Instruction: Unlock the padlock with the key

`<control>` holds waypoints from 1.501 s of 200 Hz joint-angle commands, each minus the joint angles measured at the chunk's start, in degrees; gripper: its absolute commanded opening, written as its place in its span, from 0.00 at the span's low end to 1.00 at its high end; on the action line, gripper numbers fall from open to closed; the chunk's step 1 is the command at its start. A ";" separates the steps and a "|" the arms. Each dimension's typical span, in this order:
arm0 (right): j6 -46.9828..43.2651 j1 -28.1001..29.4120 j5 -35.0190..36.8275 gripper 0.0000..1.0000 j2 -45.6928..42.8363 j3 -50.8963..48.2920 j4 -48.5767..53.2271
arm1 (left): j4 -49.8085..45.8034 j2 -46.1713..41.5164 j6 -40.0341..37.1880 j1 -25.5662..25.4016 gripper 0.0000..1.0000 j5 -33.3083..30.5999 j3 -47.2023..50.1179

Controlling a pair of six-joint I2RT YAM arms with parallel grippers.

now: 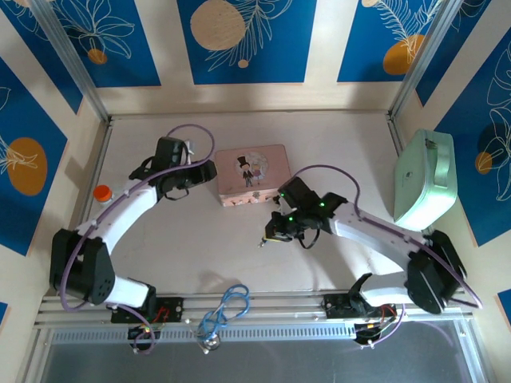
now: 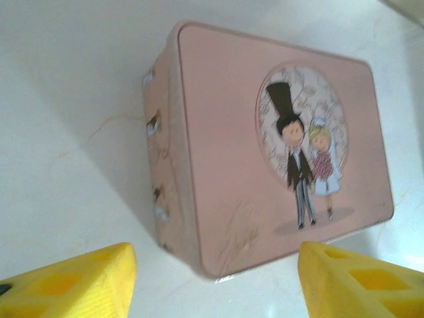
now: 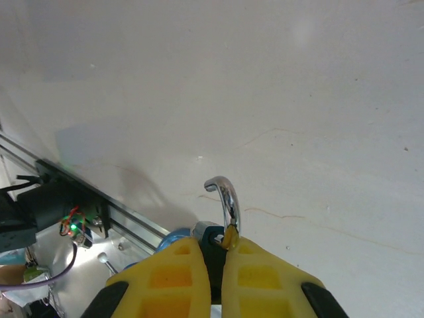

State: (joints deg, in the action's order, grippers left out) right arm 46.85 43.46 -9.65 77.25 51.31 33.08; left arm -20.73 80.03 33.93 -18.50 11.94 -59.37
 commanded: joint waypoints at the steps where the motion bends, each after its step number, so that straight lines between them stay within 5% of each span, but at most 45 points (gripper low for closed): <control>1: -2.99 0.81 -4.44 0.00 5.78 3.18 0.46 | -2.69 -2.54 -1.33 -0.07 0.62 0.69 4.73; 76: -6.28 3.03 -9.26 0.00 19.68 11.58 -0.20 | -1.51 -11.22 0.66 -0.64 0.62 7.15 12.40; 202: -12.30 -0.88 -14.17 0.00 23.97 13.97 2.43 | 0.45 -13.85 2.63 -2.16 0.62 8.44 16.44; 300: -9.87 0.30 -5.24 0.08 27.96 15.06 3.74 | 0.65 -13.32 2.15 -2.59 0.61 7.89 16.66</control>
State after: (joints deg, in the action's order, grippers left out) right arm 36.23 43.18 -18.04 104.49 65.30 34.35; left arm -20.34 66.85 36.12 -20.56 19.46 -43.20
